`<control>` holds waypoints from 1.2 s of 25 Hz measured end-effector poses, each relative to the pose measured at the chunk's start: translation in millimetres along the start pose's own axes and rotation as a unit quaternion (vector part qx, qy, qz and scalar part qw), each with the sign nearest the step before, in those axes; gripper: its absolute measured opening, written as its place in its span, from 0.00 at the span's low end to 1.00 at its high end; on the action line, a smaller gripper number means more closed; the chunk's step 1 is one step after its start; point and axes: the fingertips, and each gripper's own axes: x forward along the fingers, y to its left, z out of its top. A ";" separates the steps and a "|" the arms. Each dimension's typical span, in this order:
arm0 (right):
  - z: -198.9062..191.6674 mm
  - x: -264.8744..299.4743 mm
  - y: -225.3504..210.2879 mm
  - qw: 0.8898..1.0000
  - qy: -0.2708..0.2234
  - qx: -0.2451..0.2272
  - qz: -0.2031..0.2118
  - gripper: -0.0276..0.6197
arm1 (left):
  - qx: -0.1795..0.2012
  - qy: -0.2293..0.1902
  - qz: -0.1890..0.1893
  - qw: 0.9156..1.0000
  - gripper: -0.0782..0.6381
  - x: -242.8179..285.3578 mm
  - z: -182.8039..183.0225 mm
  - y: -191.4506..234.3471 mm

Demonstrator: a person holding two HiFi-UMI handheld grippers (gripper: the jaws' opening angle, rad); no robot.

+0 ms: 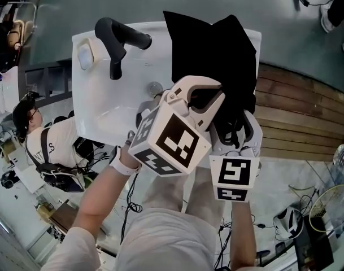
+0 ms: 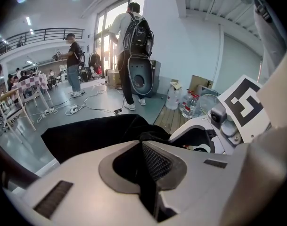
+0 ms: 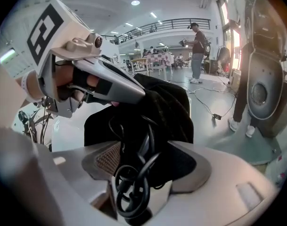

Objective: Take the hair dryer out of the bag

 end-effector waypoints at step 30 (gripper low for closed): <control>-30.5 6.0 5.1 0.994 0.088 -0.058 -0.001 0.53 | 0.228 0.084 0.052 0.969 0.15 -7.6 -36.0 5.3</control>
